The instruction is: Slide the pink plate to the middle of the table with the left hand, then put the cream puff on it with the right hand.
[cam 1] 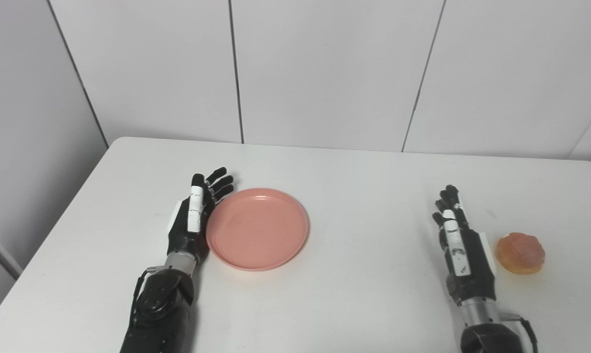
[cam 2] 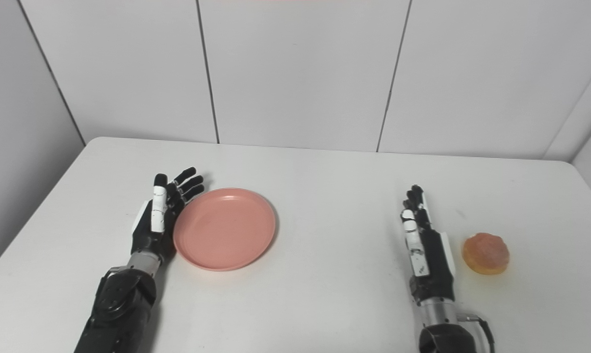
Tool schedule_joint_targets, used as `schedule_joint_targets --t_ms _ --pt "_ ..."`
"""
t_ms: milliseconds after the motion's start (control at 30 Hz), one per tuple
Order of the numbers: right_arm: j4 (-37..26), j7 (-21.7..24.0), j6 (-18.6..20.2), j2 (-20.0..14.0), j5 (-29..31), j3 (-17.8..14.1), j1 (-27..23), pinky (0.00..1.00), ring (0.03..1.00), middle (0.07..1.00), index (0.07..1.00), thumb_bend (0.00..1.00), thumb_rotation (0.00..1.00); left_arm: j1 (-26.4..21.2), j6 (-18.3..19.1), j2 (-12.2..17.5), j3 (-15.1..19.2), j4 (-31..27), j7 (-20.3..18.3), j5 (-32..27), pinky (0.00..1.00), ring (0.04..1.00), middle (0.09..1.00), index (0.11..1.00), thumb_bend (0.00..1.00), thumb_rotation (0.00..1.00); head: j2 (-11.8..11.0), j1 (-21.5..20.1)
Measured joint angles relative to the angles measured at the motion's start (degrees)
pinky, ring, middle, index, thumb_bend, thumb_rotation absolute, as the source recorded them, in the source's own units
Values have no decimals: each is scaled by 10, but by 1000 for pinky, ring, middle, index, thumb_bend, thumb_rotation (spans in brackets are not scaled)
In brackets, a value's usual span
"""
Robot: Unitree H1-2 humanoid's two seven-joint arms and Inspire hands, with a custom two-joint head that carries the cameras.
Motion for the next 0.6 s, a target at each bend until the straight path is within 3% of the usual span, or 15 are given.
schedule_joint_targets --t_ms 200,600 --pt "0 -10 10 18 -19 16 -4 1000 1000 1000 1000 547 806 4 17 1 2 -11 -23 -9 864 877 852 825 864 981 14 -60" --pt "-7 -24 40 39 -6 15 -5 1000 1000 1000 1000 626 758 12 47 0 1 -28 -59 -39 885 868 842 826 867 985 33 -89"
